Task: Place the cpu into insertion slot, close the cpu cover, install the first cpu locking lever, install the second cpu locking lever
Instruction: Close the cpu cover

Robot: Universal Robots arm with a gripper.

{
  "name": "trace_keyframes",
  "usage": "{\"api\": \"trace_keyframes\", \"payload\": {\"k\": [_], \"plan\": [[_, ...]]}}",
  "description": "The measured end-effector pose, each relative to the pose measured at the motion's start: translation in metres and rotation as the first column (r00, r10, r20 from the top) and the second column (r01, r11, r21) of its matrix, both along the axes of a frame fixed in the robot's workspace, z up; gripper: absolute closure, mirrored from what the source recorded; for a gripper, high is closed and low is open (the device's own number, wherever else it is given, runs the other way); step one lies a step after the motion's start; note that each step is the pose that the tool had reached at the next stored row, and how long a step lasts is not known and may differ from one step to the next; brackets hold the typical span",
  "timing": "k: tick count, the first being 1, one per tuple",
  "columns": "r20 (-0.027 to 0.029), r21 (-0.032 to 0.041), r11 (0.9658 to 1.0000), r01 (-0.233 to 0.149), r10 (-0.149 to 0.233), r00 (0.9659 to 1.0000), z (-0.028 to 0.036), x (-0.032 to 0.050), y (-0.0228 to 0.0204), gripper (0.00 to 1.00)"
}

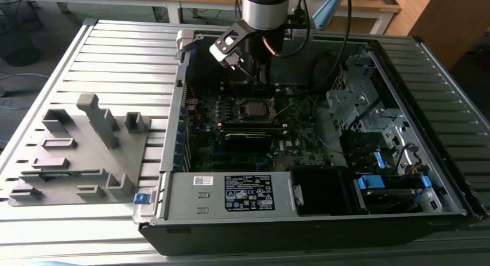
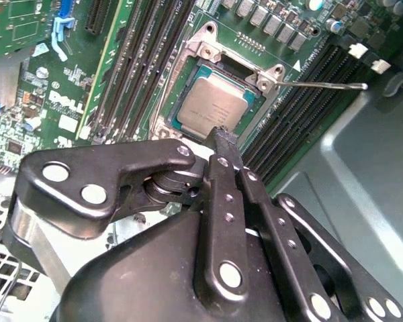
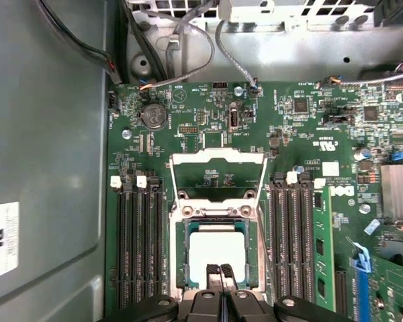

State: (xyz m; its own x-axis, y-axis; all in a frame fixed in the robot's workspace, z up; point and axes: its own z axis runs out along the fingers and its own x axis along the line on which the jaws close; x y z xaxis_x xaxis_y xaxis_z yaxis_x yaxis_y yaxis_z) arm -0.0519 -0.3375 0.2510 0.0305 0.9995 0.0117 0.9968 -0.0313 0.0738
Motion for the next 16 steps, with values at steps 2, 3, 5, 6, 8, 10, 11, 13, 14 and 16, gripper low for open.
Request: {"api": "trace_keyframes", "payload": {"k": [2,3,5,6,8,10,11,13,14,16], "plan": [[-0.0001,-0.0001,1.0000,0.000,0.000,1.0000,0.0042,0.0000,0.0000,0.89],[-0.0001,-0.0001,1.0000,0.000,0.000,1.0000,0.0058,0.0000,0.0000,0.89],[-0.0003,-0.0001,1.0000,0.000,0.000,1.0000,0.0090,0.0000,0.0000,0.89],[-0.0003,-0.0001,1.0000,0.000,0.000,1.0000,0.0104,0.0000,0.0000,0.89],[-0.0004,-0.0001,1.0000,0.000,0.000,1.0000,0.0129,0.0000,0.0000,0.89],[-0.0003,0.0001,1.0000,0.000,0.000,1.0000,0.0134,0.0000,0.0000,0.89],[-0.0002,0.0002,1.0000,0.000,0.000,1.0000,0.0134,0.0000,0.0000,0.89],[-0.0004,-0.0001,1.0000,0.000,0.000,1.0000,0.0139,0.0000,0.0000,0.89],[-0.0004,-0.0001,1.0000,0.000,0.000,1.0000,0.0139,0.0000,0.0000,0.89],[-0.0005,-0.0001,1.0000,0.000,0.000,1.0000,0.0140,0.0006,0.0000,0.89]]}}
